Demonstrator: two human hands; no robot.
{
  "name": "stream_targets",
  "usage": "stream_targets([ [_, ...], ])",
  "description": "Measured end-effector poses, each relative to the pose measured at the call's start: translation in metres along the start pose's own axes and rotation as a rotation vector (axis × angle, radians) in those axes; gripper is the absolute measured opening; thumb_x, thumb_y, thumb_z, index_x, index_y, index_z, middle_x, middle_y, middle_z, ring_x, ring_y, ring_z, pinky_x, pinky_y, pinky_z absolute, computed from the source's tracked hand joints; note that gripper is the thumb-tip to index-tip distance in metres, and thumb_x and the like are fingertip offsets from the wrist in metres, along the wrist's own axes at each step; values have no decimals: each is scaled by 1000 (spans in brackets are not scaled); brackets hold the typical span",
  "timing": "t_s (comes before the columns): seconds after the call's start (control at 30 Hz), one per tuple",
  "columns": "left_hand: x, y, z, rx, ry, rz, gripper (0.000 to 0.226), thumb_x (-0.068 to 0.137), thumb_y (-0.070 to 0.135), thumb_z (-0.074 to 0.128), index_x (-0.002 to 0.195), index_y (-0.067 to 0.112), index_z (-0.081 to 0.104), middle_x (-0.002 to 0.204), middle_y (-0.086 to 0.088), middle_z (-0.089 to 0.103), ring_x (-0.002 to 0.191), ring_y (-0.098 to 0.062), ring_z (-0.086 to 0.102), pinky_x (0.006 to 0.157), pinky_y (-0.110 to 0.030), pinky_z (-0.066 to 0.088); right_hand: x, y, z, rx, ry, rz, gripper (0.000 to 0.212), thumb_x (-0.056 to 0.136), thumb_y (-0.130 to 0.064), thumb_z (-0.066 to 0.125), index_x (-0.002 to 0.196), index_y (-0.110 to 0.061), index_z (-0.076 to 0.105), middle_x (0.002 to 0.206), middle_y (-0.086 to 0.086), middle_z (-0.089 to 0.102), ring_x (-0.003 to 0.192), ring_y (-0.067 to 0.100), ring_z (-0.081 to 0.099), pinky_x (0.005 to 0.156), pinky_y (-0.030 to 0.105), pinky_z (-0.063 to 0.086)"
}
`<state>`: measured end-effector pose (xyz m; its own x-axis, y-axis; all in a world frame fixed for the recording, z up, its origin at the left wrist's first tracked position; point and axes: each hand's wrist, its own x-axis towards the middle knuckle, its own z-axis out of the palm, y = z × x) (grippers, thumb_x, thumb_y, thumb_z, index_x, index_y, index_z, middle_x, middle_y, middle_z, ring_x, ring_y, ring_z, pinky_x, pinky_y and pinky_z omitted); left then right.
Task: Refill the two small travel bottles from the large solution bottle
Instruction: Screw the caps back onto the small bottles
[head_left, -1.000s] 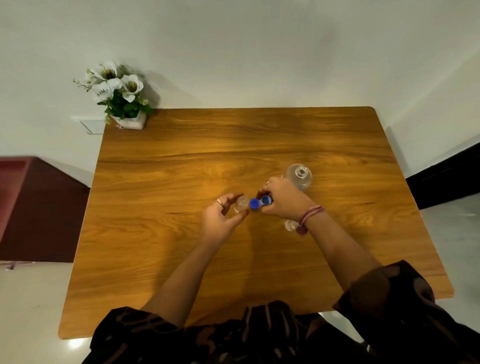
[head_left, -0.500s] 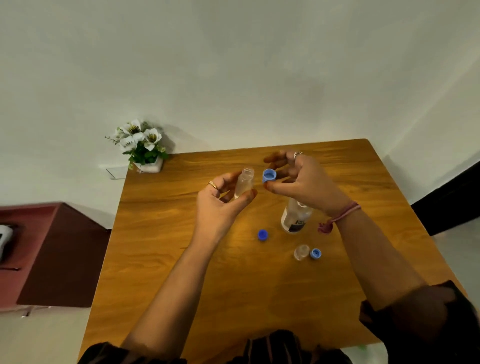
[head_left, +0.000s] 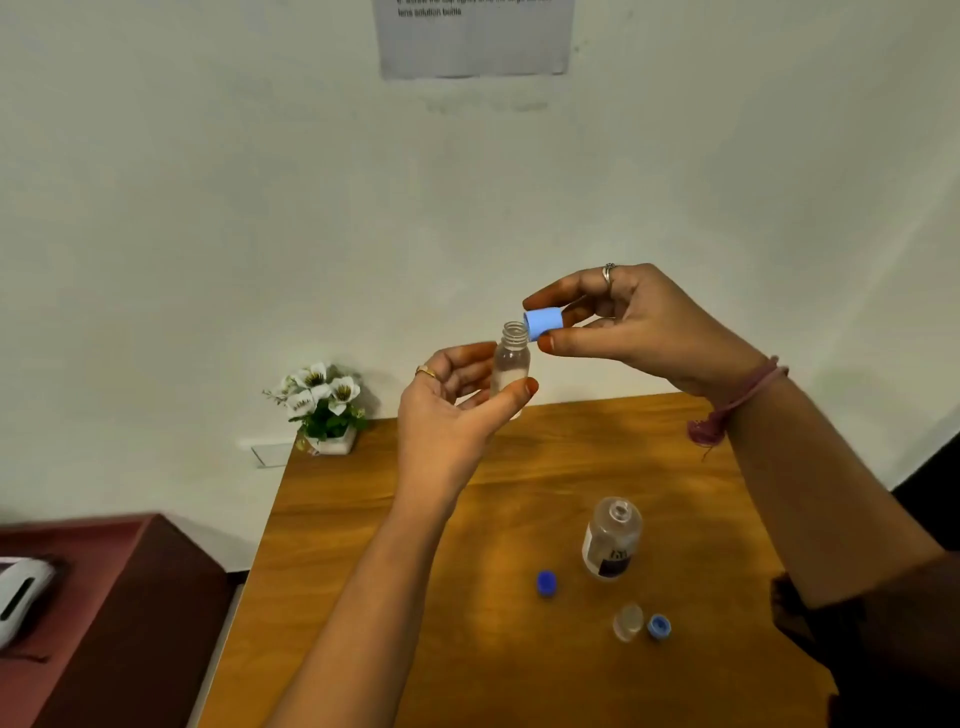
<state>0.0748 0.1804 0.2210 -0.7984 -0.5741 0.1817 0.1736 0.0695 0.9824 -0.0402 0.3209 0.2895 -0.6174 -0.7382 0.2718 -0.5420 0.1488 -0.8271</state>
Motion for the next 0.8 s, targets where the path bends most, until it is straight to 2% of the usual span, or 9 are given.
stream_targets([
  [0.3,5,32,8,-3,22,66,36,68,15,83,101,19,69,94,4,74,86,-3,70,71,-14,55,21,-45,-31,-119,-106,-111,34,76,-17,74,107,-28,67,102,-10,69,95,6,65,82,18,53],
  [0.47,9,42,12,2,39,80,37,69,19,83,103,19,69,96,4,74,89,-6,70,71,-13,55,31,-66,-41,-267,-166,-158,30,75,-21,75,103,-27,68,96,-15,69,90,3,64,72,8,48],
  [0.6,10,47,16,-16,38,73,36,69,17,83,102,19,70,92,5,74,84,-4,70,66,-11,53,41,-79,-44,-472,-168,-157,27,70,-38,77,93,-27,72,79,-14,68,71,-1,61,60,8,46],
  [0.67,11,48,18,-16,42,69,37,69,18,83,104,18,70,93,5,75,85,-6,71,70,-16,55,45,-84,-41,-578,-156,-153,33,65,-49,76,87,-25,72,69,-10,65,61,2,57,55,14,43],
  [0.73,11,48,19,-19,49,65,38,69,18,83,105,18,69,94,5,75,87,-6,71,73,-18,56,48,-88,-40,-673,-149,-145,48,61,-63,68,89,-24,71,74,-9,66,65,4,58,57,16,41],
  [0.8,11,48,20,-30,51,66,38,70,18,82,105,17,69,94,5,74,86,-4,70,70,-13,54,48,-92,-46,-701,-192,-120,65,59,-72,55,105,-28,67,93,-13,67,82,3,60,63,16,41],
])
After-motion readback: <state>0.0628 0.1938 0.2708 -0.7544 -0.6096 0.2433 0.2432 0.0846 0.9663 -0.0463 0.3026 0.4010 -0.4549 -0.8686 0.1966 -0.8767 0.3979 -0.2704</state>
